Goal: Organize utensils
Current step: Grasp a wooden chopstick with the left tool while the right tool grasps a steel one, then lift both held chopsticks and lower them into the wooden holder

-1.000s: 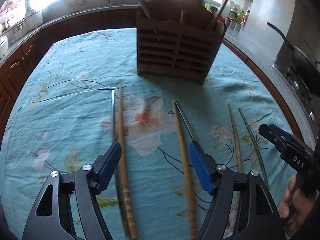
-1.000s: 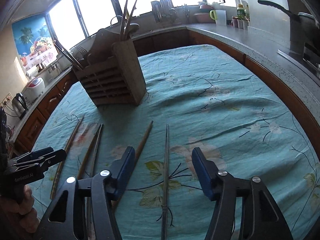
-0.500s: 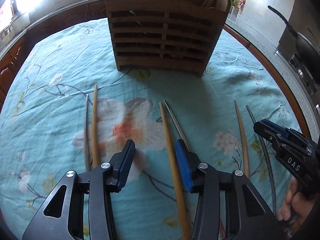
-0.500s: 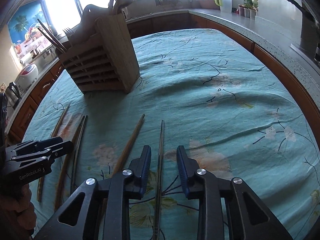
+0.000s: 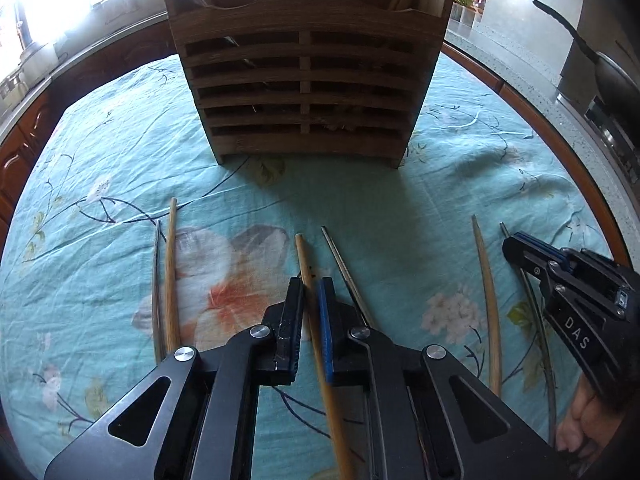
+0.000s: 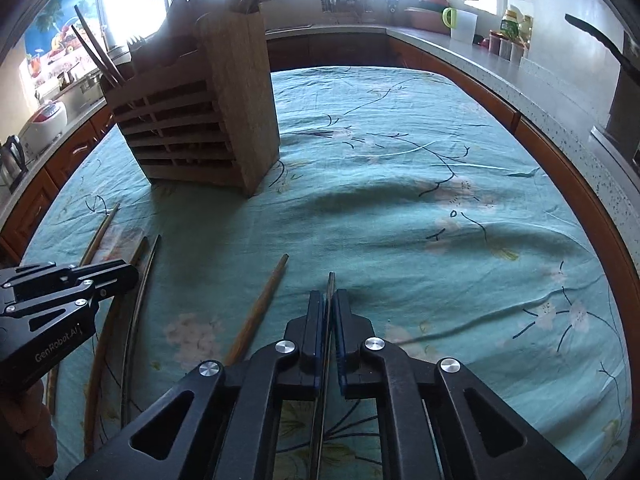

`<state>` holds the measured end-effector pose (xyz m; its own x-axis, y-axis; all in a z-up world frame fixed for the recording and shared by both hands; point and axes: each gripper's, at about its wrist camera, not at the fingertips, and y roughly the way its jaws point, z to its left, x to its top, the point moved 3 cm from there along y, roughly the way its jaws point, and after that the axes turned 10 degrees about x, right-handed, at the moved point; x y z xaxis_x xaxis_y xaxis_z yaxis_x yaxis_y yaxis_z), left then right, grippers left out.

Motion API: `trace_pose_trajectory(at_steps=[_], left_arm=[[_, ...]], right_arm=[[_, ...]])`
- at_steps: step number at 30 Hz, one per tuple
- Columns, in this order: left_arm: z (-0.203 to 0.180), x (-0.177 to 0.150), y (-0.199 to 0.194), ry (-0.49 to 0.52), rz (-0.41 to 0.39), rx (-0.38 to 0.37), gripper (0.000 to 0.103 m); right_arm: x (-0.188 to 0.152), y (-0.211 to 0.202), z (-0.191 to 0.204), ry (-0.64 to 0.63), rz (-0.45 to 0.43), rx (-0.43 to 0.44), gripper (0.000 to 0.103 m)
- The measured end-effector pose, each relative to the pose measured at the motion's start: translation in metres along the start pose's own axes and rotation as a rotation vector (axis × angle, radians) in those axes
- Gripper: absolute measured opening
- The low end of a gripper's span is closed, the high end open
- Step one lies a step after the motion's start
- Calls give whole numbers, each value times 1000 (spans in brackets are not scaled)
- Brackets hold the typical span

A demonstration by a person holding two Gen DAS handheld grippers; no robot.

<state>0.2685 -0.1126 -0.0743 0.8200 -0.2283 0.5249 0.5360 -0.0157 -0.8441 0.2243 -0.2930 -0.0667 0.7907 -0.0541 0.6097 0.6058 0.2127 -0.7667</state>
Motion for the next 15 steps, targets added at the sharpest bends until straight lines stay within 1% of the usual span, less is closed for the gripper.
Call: trace_pose_trajectory(at_steps=[4, 10, 13, 15], left_arm=[[12, -5, -8, -40, 0, -47, 5], [40, -6, -47, -113, -62, -131, 5], [52, -5, -69, -146, -99, -165, 5], [62, -4, -84, -174, -121, -196, 5]], right_arm=[[-2, -7, -5, 61, -9, 65, 4], [0, -38, 0, 83, -62, 125, 4], [5, -58, 1, 94, -107, 153, 4], [8, -76, 1, 103, -162, 167, 4]])
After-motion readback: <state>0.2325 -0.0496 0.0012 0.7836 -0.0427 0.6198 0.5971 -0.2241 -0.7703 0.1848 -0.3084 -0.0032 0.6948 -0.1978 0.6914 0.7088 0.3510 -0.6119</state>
